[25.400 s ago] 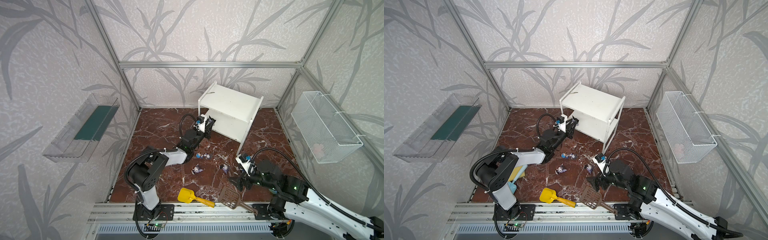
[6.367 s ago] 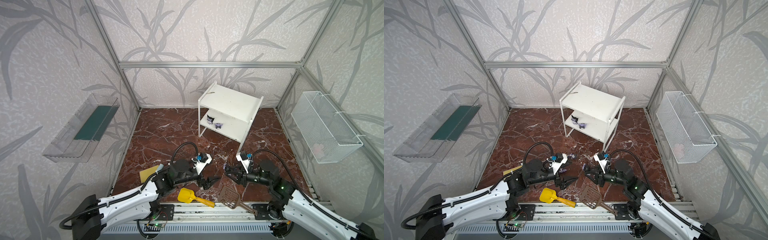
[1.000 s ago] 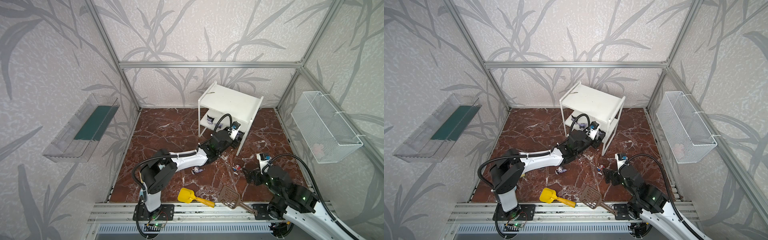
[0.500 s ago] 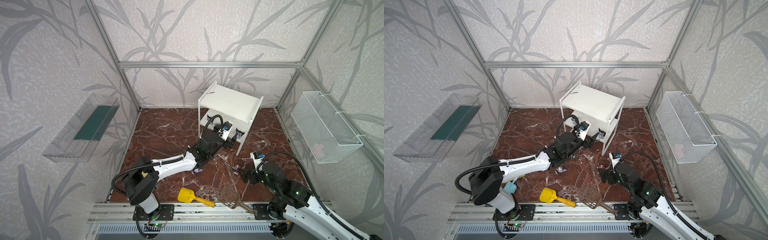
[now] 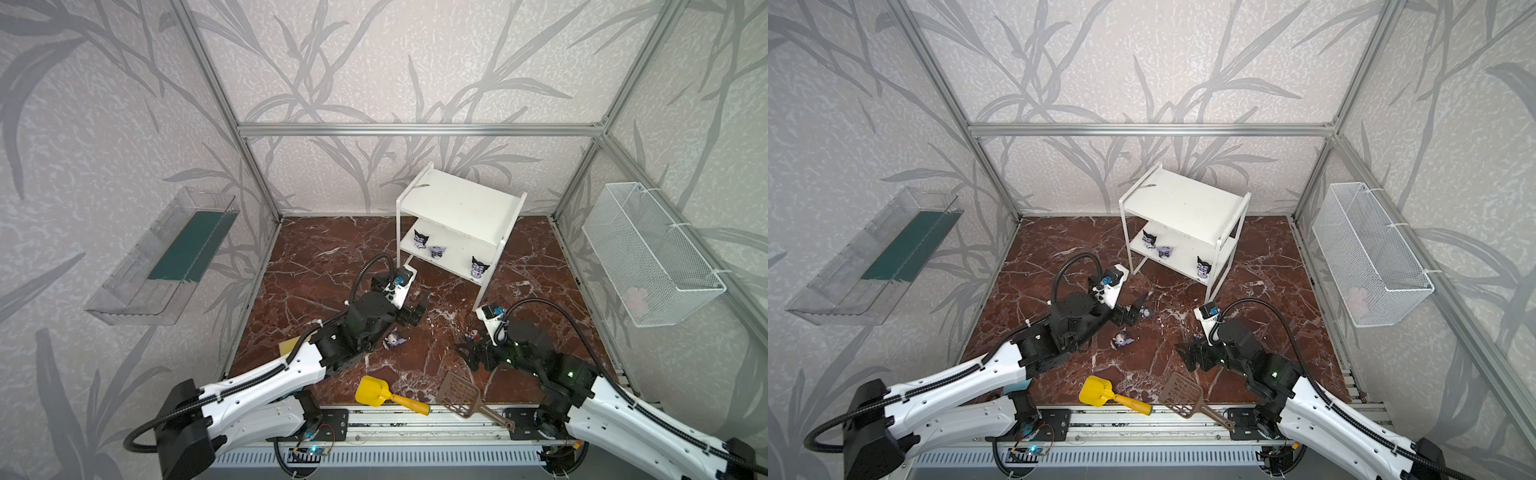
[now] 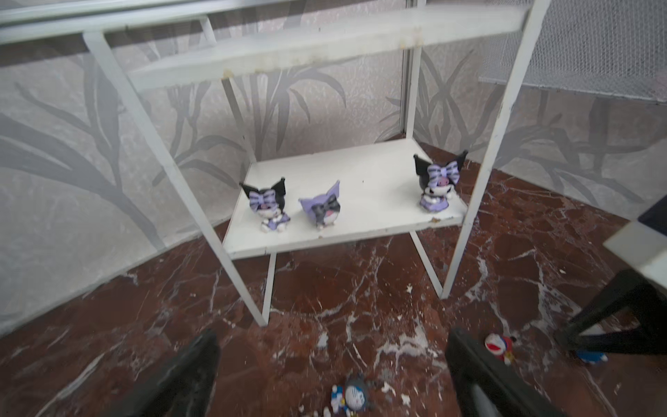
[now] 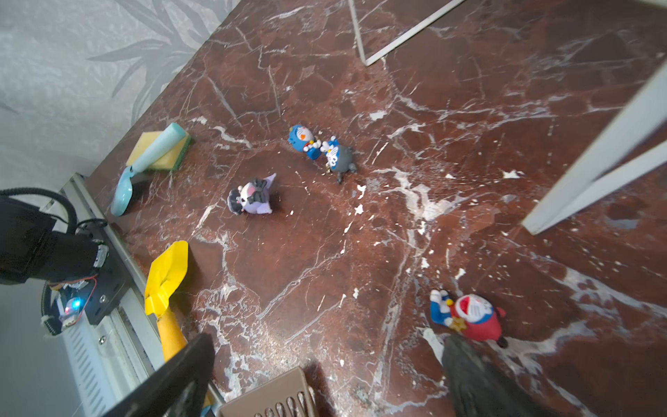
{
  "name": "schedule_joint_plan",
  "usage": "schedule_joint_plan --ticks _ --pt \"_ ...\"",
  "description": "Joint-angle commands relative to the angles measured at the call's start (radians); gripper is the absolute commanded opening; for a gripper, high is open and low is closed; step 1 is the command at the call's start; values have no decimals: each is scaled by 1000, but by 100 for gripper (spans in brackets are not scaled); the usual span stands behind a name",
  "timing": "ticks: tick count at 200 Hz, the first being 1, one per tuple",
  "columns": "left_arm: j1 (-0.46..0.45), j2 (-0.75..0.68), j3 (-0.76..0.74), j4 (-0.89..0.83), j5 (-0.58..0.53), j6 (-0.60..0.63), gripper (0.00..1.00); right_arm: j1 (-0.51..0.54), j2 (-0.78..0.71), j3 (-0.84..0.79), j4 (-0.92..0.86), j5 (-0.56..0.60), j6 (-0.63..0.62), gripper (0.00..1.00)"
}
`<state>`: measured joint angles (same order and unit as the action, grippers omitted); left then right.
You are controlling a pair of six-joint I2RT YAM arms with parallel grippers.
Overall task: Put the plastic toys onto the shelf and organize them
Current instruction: 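Withdraw the left gripper from the shelf toward the floor toys, then lower the left gripper over a purple Kuromi while the right gripper approaches it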
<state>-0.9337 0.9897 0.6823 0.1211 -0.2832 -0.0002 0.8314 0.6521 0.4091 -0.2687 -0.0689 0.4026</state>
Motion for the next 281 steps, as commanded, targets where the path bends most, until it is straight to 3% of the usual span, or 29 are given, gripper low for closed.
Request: schedule_joint_plan --ticks 1,49,101,155,186,237,281 --pt "2 -86 -54 -248 21 -112 99 51 55 0 92 8 7 97" --pt "1 -64 -5 -548 137 -244 99 85 154 4 174 -20 3 90" --pt "6 227 164 -827 229 -185 98 133 265 32 209 -30 -16 81" --pt "42 438 257 -810 268 -177 93 143 266 21 203 -29 -26 80" --pt "74 551 317 -815 295 -158 85 143 230 7 173 -18 -36 80" --pt "146 638 357 -809 355 -108 71 143 134 -36 138 27 -36 80" --pt "170 668 369 -790 386 -80 69 142 76 -53 112 60 -40 80"
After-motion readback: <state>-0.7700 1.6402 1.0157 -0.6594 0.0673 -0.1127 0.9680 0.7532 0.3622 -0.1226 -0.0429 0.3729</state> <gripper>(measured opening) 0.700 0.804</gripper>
